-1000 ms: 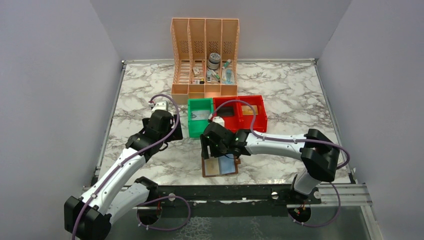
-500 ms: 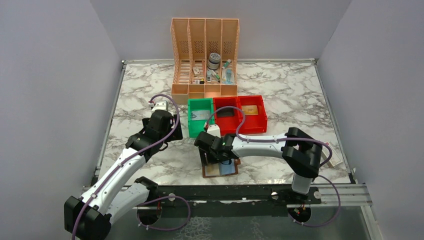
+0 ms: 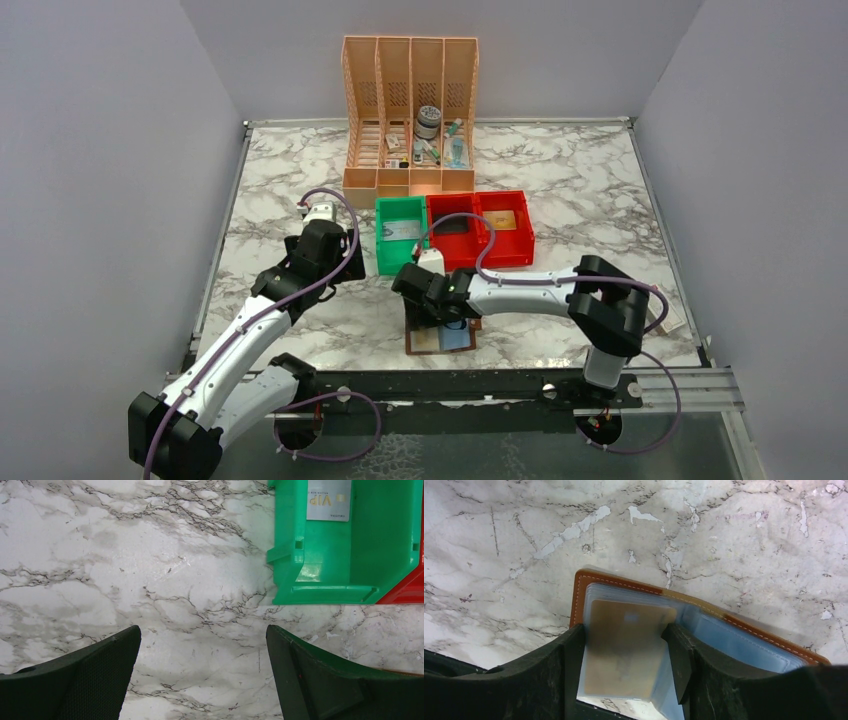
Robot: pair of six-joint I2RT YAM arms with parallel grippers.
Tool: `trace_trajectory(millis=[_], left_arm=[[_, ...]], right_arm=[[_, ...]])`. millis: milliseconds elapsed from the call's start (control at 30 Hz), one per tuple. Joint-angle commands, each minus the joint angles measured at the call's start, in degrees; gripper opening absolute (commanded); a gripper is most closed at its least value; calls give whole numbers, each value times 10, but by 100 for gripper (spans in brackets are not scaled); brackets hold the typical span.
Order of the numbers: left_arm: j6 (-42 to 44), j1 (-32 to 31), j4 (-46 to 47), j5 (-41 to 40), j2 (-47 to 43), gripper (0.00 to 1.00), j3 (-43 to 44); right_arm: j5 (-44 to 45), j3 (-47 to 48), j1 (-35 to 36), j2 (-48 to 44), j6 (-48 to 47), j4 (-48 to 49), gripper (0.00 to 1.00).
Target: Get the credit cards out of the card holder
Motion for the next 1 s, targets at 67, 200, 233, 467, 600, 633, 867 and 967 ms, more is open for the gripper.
trace_trajectory(millis=[67, 200, 233, 467, 600, 633, 867, 967], left_arm=[[-3, 2, 6, -2, -2, 99, 12], [-2, 2, 6, 1, -1, 99, 12], [-2, 2, 7, 3, -1, 99, 12], [-6, 2, 11, 29, 5, 99, 8], [-8, 2, 12, 42, 7, 99, 6], [-9, 2, 12, 46, 7, 99, 6], [-49, 2, 33, 124, 14, 99, -6], [-62, 2, 43, 153, 21, 99, -12]], right_arm=[[-63, -59, -19, -42, -19, 87, 50], [-95, -82, -39, -57, -20, 115, 47], [-102, -88, -43, -61, -21, 121, 47], [-148, -121, -60, -70, -27, 171, 50], [-157, -129, -64, -72, -29, 181, 51], [-160, -131, -66, -73, -30, 183, 51], [-154, -154, -71, -83, -23, 194, 53], [-154, -159, -72, -81, -22, 197, 53]])
